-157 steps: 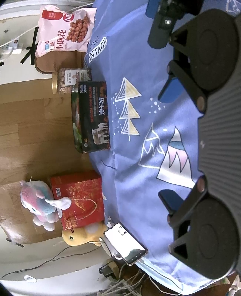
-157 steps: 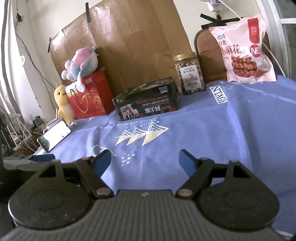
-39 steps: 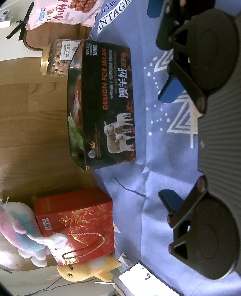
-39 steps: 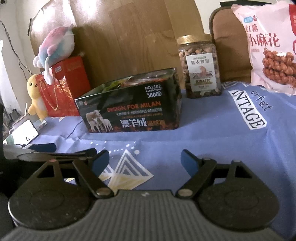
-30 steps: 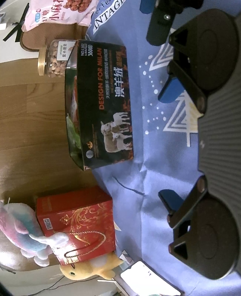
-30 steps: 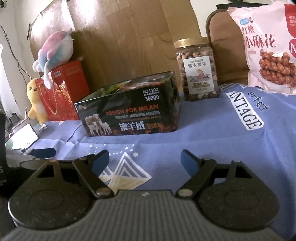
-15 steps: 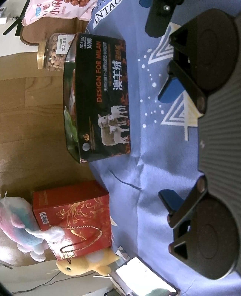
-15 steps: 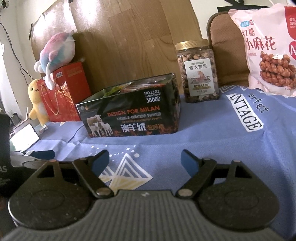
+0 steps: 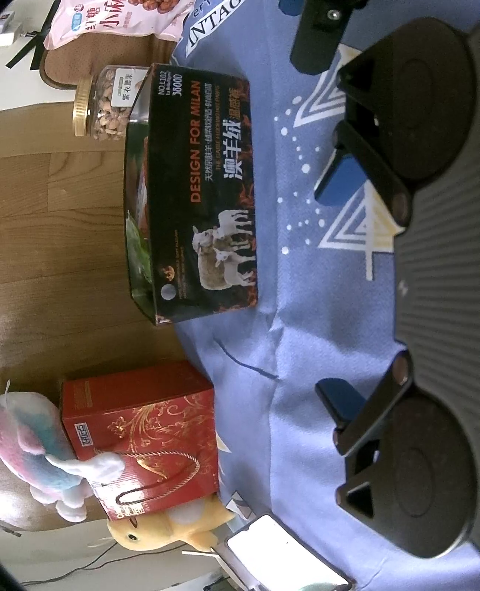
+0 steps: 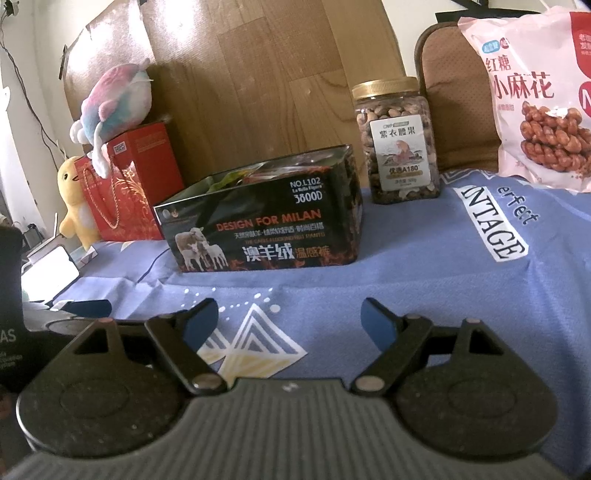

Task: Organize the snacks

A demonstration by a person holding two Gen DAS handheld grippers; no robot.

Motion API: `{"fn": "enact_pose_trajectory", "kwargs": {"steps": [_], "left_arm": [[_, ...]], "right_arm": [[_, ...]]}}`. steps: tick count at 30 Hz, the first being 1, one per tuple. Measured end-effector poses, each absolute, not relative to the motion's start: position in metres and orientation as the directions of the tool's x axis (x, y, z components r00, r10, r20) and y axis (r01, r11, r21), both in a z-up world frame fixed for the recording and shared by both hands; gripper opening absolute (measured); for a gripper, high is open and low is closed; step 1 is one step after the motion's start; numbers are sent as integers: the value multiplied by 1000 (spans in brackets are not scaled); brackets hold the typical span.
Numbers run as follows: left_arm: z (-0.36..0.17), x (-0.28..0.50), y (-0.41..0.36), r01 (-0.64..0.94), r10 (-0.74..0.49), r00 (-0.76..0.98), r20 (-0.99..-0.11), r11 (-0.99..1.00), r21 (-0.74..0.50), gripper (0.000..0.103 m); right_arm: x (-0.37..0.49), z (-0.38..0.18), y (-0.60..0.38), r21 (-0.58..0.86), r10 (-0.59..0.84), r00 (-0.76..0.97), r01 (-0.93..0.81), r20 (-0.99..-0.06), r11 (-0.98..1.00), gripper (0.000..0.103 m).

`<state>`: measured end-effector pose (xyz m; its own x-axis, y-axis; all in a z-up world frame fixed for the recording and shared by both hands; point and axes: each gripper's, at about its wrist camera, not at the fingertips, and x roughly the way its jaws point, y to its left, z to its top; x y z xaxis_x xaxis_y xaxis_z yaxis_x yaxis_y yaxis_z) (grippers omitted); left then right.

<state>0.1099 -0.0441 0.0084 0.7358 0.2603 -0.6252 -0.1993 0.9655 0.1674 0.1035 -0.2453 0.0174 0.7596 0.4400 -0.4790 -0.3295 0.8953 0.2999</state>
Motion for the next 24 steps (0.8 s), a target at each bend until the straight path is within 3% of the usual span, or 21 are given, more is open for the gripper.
{"fn": "enact_pose_trajectory", "kwargs": {"steps": [24], "left_arm": [[8, 106, -46, -188, 250, 750, -612, 968, 164, 103]], "right_arm": [[103, 18, -245, 298, 441, 759, -331, -479, 895, 86]]}}
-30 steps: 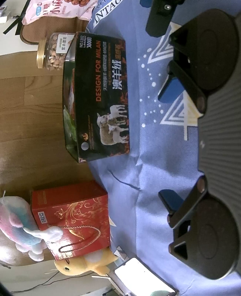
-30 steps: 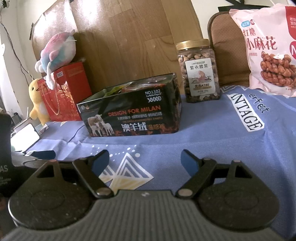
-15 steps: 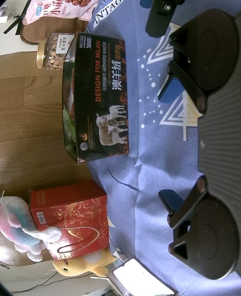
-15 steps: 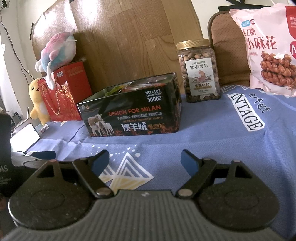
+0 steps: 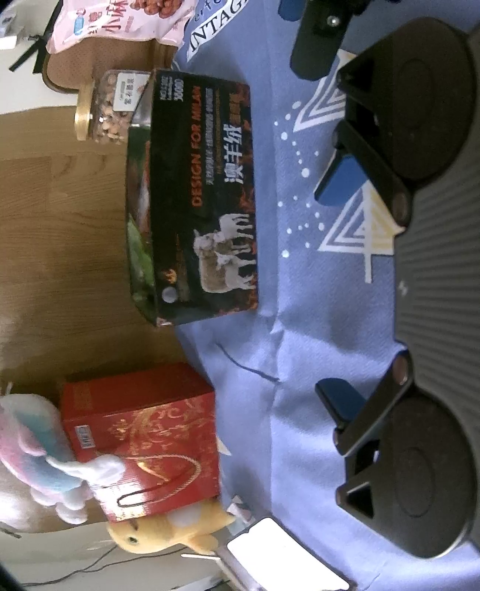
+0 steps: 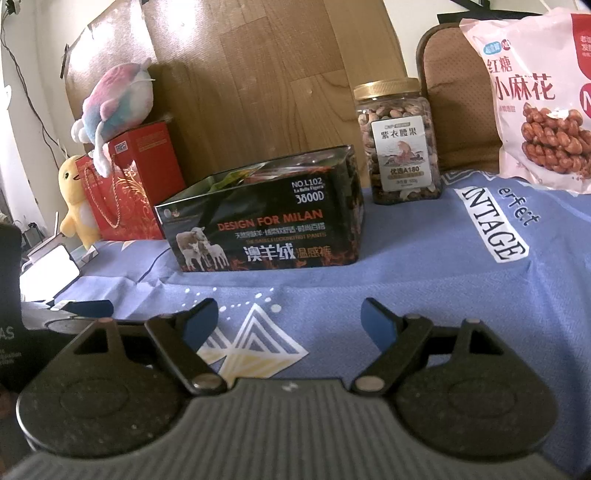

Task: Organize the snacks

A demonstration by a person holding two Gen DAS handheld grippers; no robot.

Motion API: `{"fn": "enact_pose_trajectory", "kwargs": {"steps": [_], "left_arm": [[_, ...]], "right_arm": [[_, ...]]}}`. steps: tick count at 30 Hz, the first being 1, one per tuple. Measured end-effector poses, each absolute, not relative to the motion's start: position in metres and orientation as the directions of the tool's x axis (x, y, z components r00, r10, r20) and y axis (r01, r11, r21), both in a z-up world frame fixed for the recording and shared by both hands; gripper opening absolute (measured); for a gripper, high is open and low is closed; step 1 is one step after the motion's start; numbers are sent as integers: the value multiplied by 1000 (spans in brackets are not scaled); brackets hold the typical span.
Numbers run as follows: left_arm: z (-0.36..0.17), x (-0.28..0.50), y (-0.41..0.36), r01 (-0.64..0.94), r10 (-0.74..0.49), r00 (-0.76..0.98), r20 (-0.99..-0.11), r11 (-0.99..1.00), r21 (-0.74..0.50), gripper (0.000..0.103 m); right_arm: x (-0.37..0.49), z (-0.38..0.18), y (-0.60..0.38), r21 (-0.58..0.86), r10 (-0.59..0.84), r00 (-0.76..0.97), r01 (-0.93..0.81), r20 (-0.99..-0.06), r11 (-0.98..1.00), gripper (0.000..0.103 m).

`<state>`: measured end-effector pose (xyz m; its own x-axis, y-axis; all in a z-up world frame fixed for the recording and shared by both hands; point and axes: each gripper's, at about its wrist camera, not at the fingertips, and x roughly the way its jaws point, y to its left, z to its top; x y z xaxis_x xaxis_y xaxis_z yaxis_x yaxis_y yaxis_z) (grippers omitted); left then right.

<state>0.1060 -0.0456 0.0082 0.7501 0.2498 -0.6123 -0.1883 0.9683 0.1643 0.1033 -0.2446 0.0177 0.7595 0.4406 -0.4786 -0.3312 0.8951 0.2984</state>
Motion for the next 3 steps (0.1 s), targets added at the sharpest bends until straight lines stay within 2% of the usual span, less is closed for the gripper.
{"fn": "enact_pose_trajectory", "kwargs": {"steps": [3], "left_arm": [[9, 105, -48, -170, 236, 759, -607, 972, 165, 103]], "right_arm": [[103, 18, -245, 299, 441, 759, -331, -479, 895, 87]]}}
